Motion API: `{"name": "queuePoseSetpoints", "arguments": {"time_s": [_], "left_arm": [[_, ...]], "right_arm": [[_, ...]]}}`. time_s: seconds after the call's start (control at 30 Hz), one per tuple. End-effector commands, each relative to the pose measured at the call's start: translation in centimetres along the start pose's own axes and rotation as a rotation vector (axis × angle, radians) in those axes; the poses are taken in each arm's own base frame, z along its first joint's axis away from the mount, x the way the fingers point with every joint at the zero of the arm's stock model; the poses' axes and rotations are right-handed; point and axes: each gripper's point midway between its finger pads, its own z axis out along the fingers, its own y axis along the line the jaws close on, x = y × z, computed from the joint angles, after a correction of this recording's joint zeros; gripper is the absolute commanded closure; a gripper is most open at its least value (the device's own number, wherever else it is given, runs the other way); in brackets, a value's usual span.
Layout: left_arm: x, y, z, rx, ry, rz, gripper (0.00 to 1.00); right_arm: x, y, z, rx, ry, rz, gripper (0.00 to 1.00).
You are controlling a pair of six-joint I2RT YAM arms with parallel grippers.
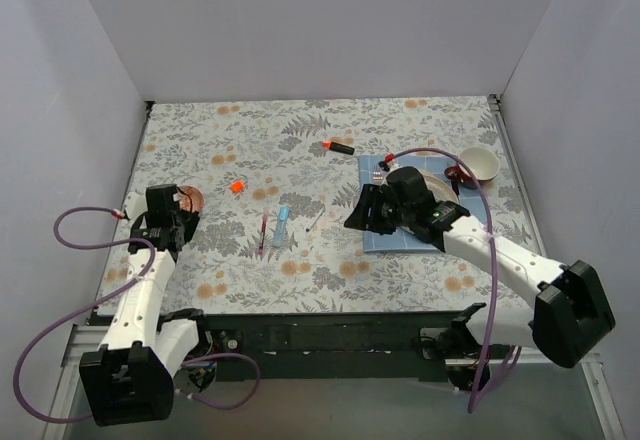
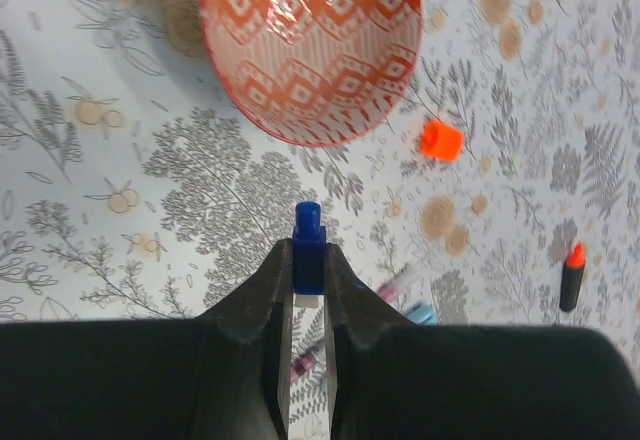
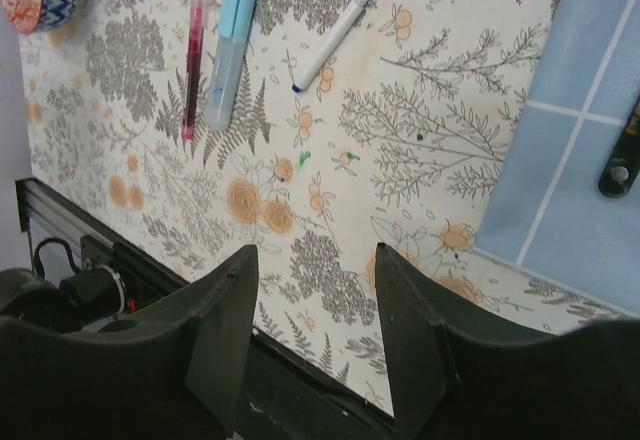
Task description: Insert the pens into the pen caps
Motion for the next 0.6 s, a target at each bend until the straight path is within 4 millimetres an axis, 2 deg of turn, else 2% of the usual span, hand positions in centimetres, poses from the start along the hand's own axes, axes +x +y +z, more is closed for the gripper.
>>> {"name": "queuePoseSetpoints", "arguments": {"time_s": [0.0,0.03,0.1,0.17,0.2,0.27,0.4,0.5,0.57], "left_arm": [[0.6,-4.1,-1.3,0.167,0.034,0.139,1.00],[0.8,-4.5,-1.3,0.180,0.042,0.163,1.00],[1.6,-5.3,-1.6,0.235,0.070,0.238,1.00],[2.1,-5.7,-1.8,0.284,0.085,0.300,1.00],[2.5,-5.8,-2.1,0.308,0.104,0.318,1.00],[2.6,-5.9,-2.5,0.343,0.096,0.346,1.00],[2.6,-5.5,-3.0,0.395,0.066,0.431,1.00],[3.1,-5.7,-3.8,0.443,0.082,0.446,1.00],[3.5,-6.2,-4.2,0.486,0.094,0.436,1.00]], "right_arm": [[-3.7,1.3,1.5,0.078,-0.091,0.058,0.43],[-3.1,-0.3,2.6,0.179,-0.067,0.077,0.44],[-3.6,-0.5,4.0,0.264,-0.054,0.152,0.46],[-2.6,-1.7,4.4,0.379,-0.008,0.199,0.48],[-3.0,-1.2,5.4,0.405,-0.007,0.240,0.50],[-2.3,-1.4,5.9,0.476,0.010,0.256,0.52],[-1.8,-0.6,8.4,0.512,0.018,0.305,0.54],[-1.1,-0.9,9.6,0.560,0.034,0.318,0.54],[-1.7,-0.3,10.3,0.565,0.020,0.340,0.54]]}}
